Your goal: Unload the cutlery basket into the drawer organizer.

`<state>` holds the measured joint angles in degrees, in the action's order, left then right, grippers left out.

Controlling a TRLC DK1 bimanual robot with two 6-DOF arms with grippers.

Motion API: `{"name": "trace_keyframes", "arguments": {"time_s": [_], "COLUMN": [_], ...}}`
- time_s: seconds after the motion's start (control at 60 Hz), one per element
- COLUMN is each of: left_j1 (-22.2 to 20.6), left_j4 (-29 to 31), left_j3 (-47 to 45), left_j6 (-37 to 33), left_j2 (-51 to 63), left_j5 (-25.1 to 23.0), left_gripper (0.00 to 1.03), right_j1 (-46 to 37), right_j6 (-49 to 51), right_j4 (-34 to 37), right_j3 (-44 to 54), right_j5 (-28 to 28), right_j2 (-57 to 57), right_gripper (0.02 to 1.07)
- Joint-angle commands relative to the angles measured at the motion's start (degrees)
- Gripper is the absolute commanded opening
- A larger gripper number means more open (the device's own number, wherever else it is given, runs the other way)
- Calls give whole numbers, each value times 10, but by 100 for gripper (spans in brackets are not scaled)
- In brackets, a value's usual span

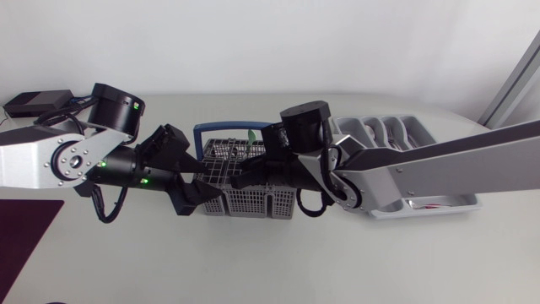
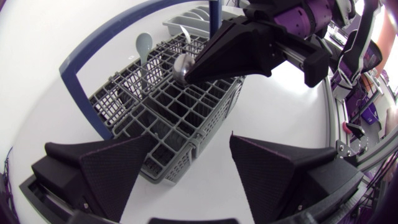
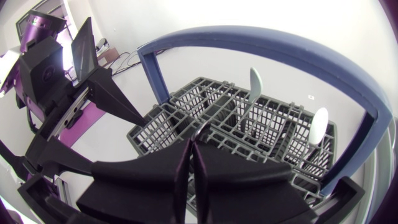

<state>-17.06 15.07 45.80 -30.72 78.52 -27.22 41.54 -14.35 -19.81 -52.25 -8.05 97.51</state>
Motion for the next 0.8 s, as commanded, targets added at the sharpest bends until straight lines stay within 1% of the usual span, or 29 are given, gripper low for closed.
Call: {"name": "trace_keyframes", "arguments": {"time_s": [0.0, 0.783], "left_j1": [3, 5], "left_j4": [-4, -7], "left_j3": [-12, -12], "left_j6": [-13, -15], "left_j2": [-6, -4], "left_j5": [-9, -14], "left_gripper": [97, 97], "right_j1": [5, 16], "right_j6": [6, 27], "right_j4": [-6, -15], "right_j3": [20, 40], "right_j5": [4, 13], "right_j2": [-19, -83], "right_gripper": [8, 8]}}
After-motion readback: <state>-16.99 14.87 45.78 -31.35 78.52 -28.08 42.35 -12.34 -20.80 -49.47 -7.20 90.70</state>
